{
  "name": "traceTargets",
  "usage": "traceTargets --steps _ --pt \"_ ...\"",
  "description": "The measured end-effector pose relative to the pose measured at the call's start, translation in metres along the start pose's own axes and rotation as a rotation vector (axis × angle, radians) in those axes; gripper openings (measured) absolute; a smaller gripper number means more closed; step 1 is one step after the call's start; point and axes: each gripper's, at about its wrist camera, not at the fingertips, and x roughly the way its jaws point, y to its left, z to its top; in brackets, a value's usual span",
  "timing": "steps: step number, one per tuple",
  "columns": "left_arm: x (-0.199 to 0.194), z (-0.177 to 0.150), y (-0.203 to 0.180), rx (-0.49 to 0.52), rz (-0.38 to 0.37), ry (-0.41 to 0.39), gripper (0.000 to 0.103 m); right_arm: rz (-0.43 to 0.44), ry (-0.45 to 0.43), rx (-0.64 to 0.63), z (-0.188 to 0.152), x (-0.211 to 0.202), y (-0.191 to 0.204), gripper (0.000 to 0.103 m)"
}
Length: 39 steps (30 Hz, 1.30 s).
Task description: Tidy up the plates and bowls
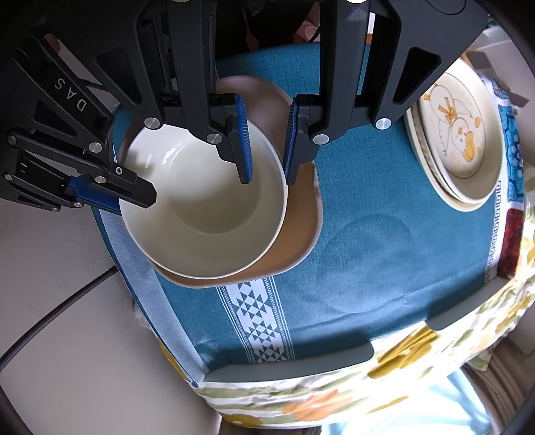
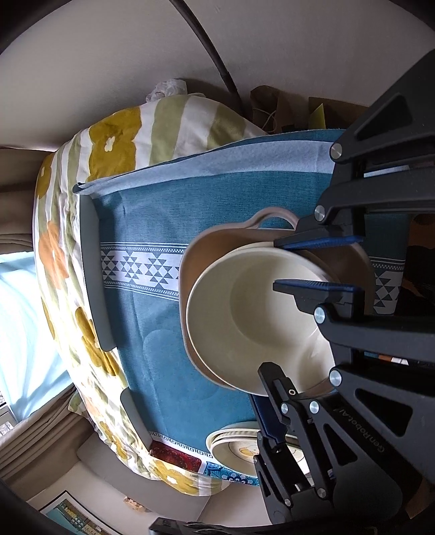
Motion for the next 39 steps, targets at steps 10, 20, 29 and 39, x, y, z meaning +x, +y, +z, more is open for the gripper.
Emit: traceTargets --steps 10,20,29,39 --pt "-0.025 0.002 0.014 -0.013 -0.031 -0.036 0.016 0.043 -0.038 0.035 0.004 -0.023 -0.009 0.016" --pt "-0.073 -0.012 0.044 0.017 -0.044 -0.104 0.054 0.102 -0.148 -0.044 0.0 -0.082 -0.012 0.066" --pt "-0.058 -0.029 0.044 0.171 0.055 -0.018 0.101 0.022 -0.057 -0.116 -0.017 -0.073 -0.03 0.102" --pt "-0.012 -0.017 0.039 0.201 -0.013 0.117 0.101 -0.114 0.204 -0.215 -0.008 -0.009 -0.036 0.102"
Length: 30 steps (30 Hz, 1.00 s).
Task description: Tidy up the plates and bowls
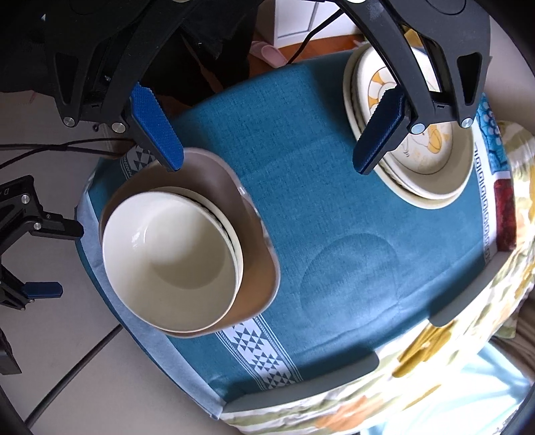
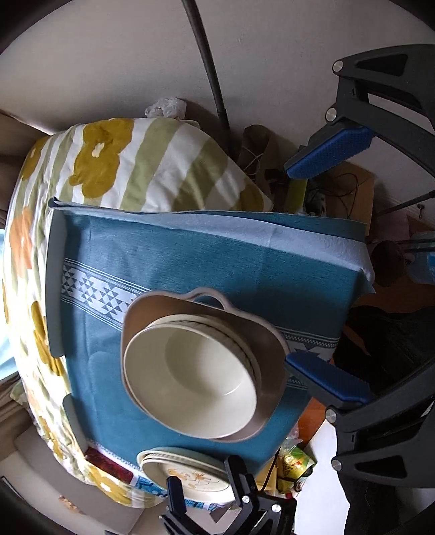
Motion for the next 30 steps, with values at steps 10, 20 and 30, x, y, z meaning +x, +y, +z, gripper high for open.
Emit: traceTargets --steps 10,20,30 --pt "0.039 0.007 -0.006 0.002 -0.065 0.108 0.072 0.047 0.101 -0.071 0.018 0.036 0.012 0.071" --pt "0.065 0.008 -0.02 -0.028 -0.177 0.113 0.029 0.18 0.064 -0.102 0.014 0.056 0.024 0.026" --pt "0.059 0.002 -0.041 0.045 -0.093 0.038 0.023 0.157 -0.028 -0.132 0.001 0.05 0.033 0.019"
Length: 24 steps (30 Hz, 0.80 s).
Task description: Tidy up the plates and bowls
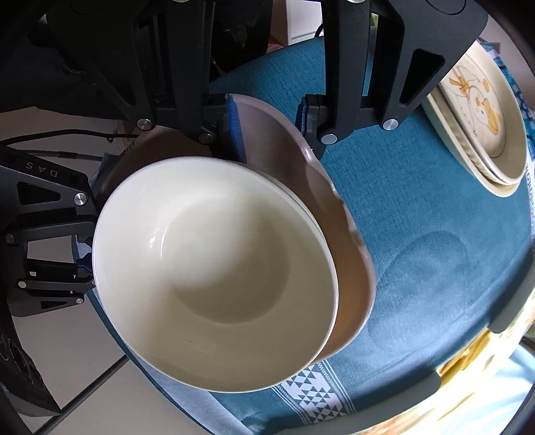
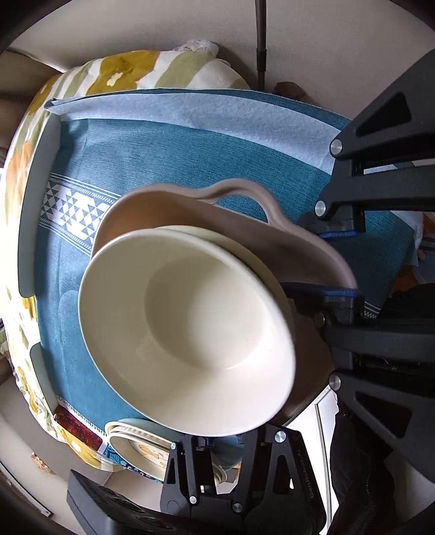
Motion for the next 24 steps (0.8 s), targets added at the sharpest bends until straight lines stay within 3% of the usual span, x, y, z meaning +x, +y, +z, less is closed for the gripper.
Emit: traceTargets --steps 15,24 --pt "-0.013 -0.005 0.002 -0.016 0.073 -0.076 0.023 -0.007 -0.083 -0.045 0.012 -0.003 0.007 0.019" --pt "-0.056 -0.017 0.039 -0.073 0.117 -0.136 0.023 -0.007 -0.143 -0.127 0.041 -0.026 0.037 0.019"
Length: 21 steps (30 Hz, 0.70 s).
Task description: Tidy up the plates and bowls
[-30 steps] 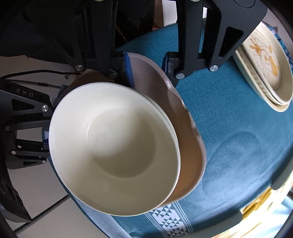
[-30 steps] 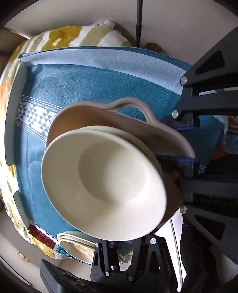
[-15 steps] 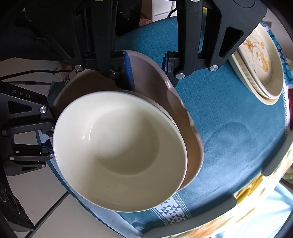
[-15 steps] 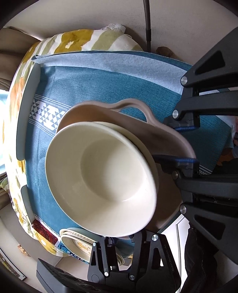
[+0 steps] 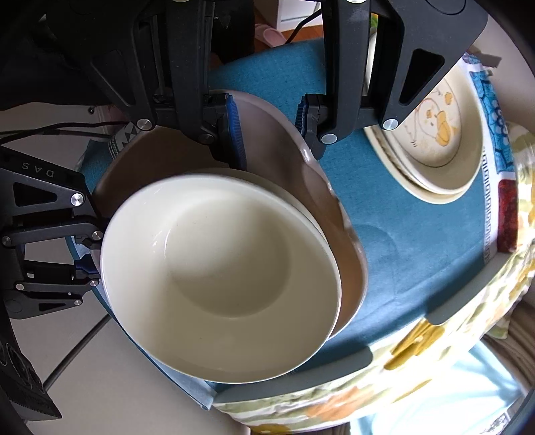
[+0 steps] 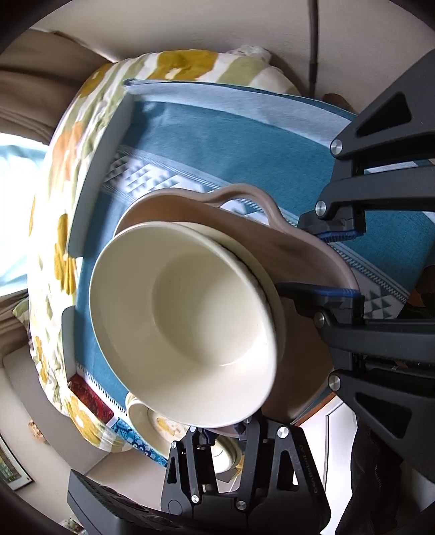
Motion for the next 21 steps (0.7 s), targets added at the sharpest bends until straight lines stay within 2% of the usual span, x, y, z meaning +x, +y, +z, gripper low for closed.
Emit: traceTargets --steps 5,10,21 --pt "-0.025 -0.005 0.034 -0.014 0.029 -0.034 0.023 -0.002 -0.028 -0.041 0.026 -0.007 0.03 0.019" --pt "-0.042 -0.022 0.077 -0.029 0.026 -0.047 0.023 -0.011 -0.042 -0.055 0.048 -0.005 0.068 0.019" --pt "-0.052 -0.083 0.165 0.017 0.023 -0.005 0.023 0.006 -0.024 0.005 0.069 0.023 0.16 0.019"
